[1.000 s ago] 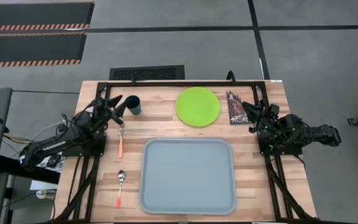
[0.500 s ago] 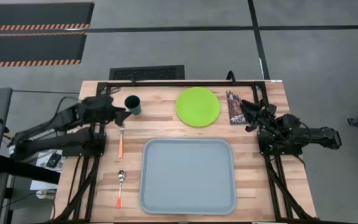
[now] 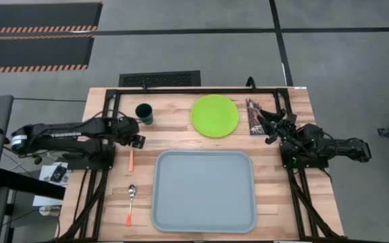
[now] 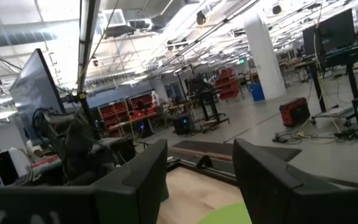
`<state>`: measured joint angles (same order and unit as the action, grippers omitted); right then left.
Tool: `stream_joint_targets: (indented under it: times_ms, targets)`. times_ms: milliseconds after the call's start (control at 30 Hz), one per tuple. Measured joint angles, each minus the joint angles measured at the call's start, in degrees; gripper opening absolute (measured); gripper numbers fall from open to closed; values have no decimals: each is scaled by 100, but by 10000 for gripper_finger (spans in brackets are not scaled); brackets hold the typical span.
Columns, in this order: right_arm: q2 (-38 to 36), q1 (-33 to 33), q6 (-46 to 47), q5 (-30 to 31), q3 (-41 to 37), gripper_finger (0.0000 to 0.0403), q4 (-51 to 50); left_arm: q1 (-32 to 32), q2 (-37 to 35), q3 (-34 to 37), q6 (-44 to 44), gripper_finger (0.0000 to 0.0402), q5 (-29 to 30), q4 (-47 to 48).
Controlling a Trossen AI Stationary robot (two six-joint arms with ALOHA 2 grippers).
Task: Pick and place plate/cup/fork/spoon on tray
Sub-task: Put the yellow fork on the gray tray
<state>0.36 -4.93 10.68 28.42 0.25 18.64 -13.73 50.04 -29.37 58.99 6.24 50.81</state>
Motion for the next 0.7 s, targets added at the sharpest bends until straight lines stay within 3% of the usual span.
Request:
stream_joint_targets:
  times_ms: [300,600,700]
  targets:
    - [0,-11,-5,-1,1,205,1,589,194,153,1318,220,348,129]
    - [0,-10,-17,-4,0,206,5,875,1248,151,1611,209,123,-360]
    - [0,7,-15,-7,0,205,-6,928,1549,140,1840,204,291,-440]
